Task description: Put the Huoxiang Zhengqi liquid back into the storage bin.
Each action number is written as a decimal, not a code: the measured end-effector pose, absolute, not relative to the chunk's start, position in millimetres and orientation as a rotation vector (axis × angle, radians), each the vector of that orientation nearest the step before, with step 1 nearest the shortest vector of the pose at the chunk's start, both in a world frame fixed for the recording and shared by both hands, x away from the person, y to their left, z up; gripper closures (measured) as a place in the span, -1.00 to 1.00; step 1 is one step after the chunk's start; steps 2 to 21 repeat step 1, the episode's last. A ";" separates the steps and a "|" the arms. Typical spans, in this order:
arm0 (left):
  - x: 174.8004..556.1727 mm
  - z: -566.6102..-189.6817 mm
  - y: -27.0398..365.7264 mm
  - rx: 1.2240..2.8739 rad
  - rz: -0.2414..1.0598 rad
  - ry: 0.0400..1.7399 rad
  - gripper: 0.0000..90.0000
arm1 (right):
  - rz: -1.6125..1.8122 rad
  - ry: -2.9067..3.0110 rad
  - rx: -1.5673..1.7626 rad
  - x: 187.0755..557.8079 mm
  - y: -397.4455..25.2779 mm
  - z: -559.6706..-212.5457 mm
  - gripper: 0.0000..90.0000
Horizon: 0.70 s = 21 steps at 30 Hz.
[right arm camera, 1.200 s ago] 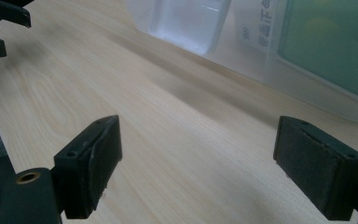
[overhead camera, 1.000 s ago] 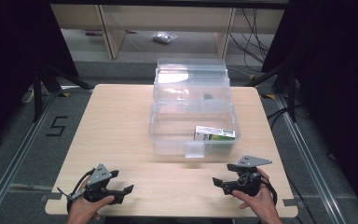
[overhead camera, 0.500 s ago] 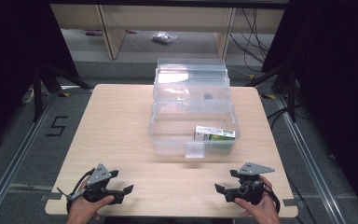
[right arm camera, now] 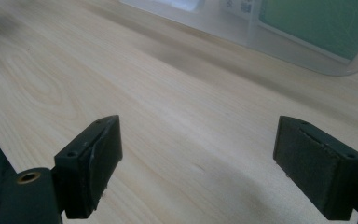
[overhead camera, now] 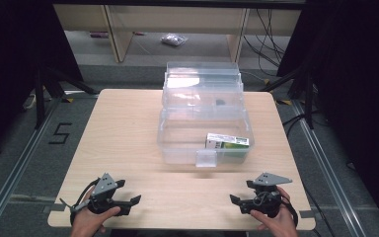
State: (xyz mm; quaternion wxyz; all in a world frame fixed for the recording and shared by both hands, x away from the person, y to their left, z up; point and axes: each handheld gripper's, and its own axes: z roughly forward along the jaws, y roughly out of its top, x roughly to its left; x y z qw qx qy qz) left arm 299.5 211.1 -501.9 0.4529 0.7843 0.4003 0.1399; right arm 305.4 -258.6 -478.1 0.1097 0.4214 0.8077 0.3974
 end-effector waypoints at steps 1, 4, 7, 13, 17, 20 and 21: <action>299.5 -502.1 211.2 1.936 0.346 0.990 -0.62 | 1.168 2.375 1.253 305.1 -258.5 -477.9 -0.64; 299.5 -502.1 211.2 1.936 0.346 0.990 -0.62 | 1.168 2.375 1.253 305.1 -258.5 -477.9 -0.64; 299.5 -502.1 211.2 1.936 0.346 0.990 -0.62 | 1.168 2.375 1.253 305.1 -258.5 -477.9 -0.64; 299.5 -502.1 211.2 1.936 0.346 0.990 -0.62 | 1.168 2.375 1.253 305.1 -258.5 -477.9 -0.64; 299.5 -502.1 211.2 1.936 0.346 0.990 -0.62 | 1.168 2.375 1.253 305.1 -258.5 -477.9 -0.64; 299.5 -502.1 211.2 1.936 0.346 0.990 -0.62 | 1.168 2.375 1.253 305.1 -258.5 -477.9 -0.64; 299.5 -502.1 211.2 1.936 0.346 0.990 -0.62 | 1.168 2.375 1.253 305.1 -258.5 -477.9 -0.64</action>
